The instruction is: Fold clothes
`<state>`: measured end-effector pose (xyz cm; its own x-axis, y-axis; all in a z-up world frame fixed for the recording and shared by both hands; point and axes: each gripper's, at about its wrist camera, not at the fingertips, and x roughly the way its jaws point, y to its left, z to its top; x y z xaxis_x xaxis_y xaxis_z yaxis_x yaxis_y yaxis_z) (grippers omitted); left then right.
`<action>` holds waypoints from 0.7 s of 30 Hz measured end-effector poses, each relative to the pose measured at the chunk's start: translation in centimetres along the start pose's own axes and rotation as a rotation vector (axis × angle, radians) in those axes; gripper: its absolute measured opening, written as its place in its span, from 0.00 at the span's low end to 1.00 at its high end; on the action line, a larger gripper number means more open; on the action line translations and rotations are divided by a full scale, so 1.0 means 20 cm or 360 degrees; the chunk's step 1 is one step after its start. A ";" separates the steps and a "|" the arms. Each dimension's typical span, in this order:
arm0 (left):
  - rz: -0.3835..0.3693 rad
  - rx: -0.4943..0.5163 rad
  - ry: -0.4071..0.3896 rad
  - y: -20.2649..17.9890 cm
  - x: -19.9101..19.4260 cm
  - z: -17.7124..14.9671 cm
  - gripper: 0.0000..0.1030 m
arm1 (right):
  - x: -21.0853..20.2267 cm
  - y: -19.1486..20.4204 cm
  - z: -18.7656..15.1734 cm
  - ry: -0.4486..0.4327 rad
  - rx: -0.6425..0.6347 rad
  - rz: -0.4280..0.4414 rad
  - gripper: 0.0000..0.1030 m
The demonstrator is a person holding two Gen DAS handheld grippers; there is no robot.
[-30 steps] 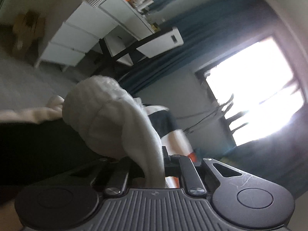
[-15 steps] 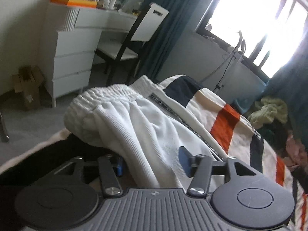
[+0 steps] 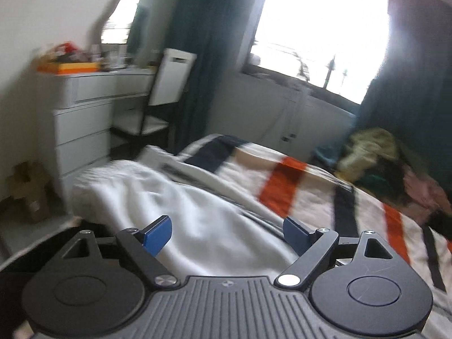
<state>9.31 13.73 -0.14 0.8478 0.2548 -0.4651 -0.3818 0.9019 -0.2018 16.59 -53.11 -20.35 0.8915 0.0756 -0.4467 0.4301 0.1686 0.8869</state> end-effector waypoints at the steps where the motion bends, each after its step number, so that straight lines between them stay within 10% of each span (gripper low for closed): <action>1: -0.0042 0.0053 0.0009 -0.05 0.02 -0.03 0.85 | 0.01 0.01 0.00 -0.0002 -0.0018 0.0002 0.63; 11: -0.0376 0.0577 0.0085 -0.48 0.19 -0.37 0.85 | -0.04 0.12 0.02 -0.0096 -0.0088 0.0413 0.64; 21: -0.0336 0.0776 0.0329 -0.57 0.32 -0.60 0.86 | 0.02 0.04 0.03 -0.0108 0.0008 0.0203 0.63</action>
<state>14.67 0.87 -11.06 0.7789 0.0220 -0.6268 0.0439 0.9950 0.0896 17.41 -53.53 -19.69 0.9464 0.0293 -0.3217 0.3135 0.1571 0.9365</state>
